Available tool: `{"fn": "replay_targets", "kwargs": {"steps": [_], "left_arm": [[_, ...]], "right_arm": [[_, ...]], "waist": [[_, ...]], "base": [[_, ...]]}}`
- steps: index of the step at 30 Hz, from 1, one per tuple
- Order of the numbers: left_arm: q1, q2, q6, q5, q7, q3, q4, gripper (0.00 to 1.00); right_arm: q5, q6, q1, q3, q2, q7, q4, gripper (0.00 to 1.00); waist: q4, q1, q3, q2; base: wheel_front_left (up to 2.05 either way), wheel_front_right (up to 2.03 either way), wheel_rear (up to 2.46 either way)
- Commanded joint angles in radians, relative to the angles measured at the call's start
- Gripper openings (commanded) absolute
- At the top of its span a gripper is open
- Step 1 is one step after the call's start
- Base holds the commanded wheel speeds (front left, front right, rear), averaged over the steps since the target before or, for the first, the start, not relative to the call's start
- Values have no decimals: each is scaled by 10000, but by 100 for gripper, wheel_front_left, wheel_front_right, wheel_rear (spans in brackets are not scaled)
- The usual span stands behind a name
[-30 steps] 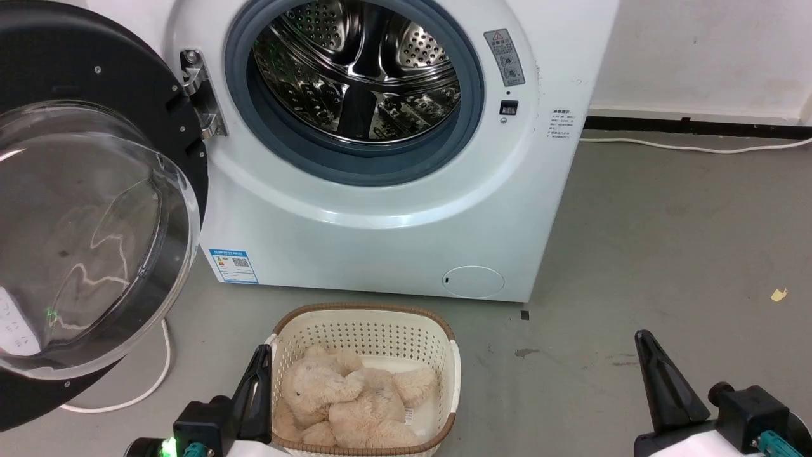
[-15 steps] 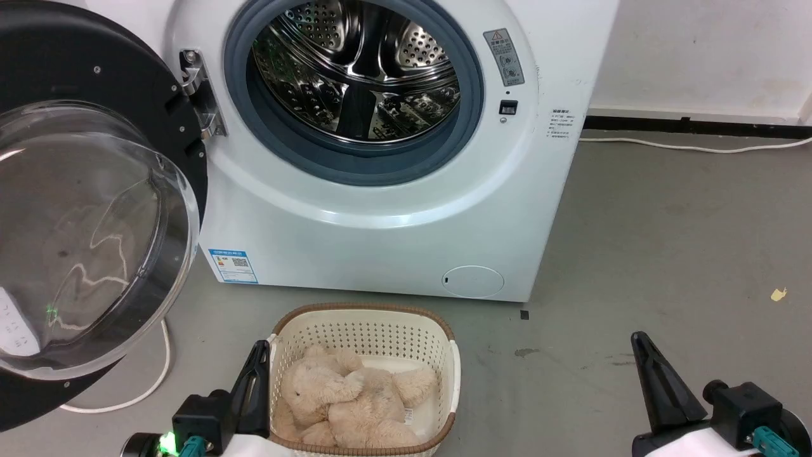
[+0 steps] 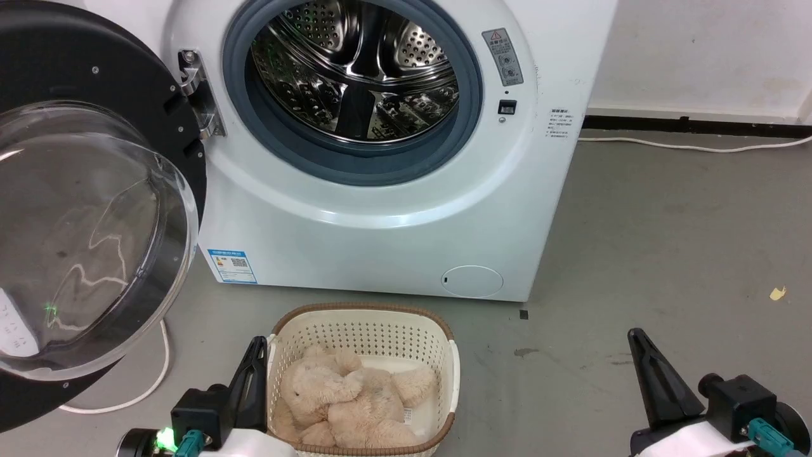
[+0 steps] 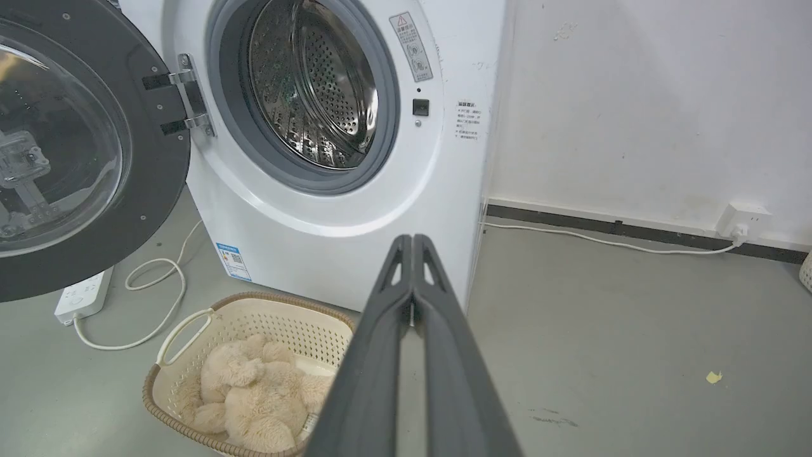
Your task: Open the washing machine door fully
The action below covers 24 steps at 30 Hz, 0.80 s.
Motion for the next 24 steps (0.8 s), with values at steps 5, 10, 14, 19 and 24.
{"fn": "replay_targets", "kwargs": {"steps": [5, 10, 14, 19, 24], "left_arm": [[-145, -138, -132, 221, 132, 198, -68, 0], [-164, -214, -212, 341, 234, 313, -95, 0], [-179, -275, -276, 437, 316, 405, -118, 0], [-198, -350, -356, 558, 418, 520, -145, 0], [-217, -426, -436, 678, 520, 635, -173, 0]], "right_arm": [[-98, -3, -165, 28, 19, 120, -67, 0], [-137, -4, -196, 34, 21, 213, -76, 0], [-169, -4, -221, 39, 22, 286, -83, 0], [-208, -4, -252, 45, 24, 379, -91, 0], [-248, -5, -283, 51, 26, 471, -100, 0]], "waist": [[-8, 0, 1, 0], [-15, 0, 3, 0], [-21, 0, 4, 0], [-28, 0, 5, 0], [-36, 0, 6, 0]], "base": [[0, 0, 0], [0, 0, 0], [0, 0, 0], [0, 0, 0], [0, 0, 0]]}}
